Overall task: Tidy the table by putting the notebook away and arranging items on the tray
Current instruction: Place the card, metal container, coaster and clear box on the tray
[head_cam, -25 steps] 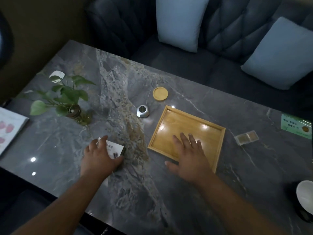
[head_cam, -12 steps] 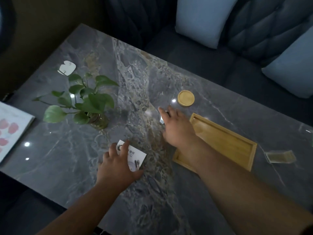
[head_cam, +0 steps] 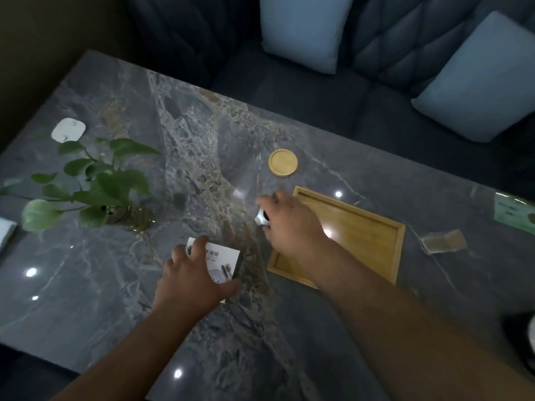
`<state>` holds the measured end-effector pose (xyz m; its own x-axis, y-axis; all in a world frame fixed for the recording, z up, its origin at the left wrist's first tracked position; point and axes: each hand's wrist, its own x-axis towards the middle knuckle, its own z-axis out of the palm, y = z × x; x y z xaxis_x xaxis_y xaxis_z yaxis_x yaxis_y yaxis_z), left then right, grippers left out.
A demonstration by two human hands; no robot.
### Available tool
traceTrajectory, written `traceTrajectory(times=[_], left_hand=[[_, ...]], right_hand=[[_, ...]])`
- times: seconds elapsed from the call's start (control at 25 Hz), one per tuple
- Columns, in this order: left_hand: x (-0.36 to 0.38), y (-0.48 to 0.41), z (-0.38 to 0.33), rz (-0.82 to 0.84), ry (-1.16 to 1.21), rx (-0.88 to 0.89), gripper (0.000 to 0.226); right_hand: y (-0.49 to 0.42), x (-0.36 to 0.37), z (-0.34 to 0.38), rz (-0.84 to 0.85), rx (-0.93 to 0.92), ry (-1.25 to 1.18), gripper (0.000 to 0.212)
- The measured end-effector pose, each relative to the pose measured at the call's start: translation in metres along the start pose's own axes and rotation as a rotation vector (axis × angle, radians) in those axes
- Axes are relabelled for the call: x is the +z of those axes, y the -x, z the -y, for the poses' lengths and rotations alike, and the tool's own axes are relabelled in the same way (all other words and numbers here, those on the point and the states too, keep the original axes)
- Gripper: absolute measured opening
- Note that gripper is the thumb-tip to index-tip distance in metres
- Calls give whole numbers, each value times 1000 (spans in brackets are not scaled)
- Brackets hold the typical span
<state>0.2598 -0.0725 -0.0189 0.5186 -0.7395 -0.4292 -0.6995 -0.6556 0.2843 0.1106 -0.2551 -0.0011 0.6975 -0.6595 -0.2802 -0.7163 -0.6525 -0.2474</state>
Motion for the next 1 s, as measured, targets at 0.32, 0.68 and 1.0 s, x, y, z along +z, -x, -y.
traceTrajectory(times=[0.32,0.68,1.0], left_hand=[[23,-9,-128,-81,18,200,104],[47,-14,-217,43,-158,249,109],[62,-13,-213,12,-310,301,105]], right_hand=[[142,-3,-120,38,248,-98,46],[190,11,-170,61,307,-124,47],[181,24,-167,91,214,-57,46]])
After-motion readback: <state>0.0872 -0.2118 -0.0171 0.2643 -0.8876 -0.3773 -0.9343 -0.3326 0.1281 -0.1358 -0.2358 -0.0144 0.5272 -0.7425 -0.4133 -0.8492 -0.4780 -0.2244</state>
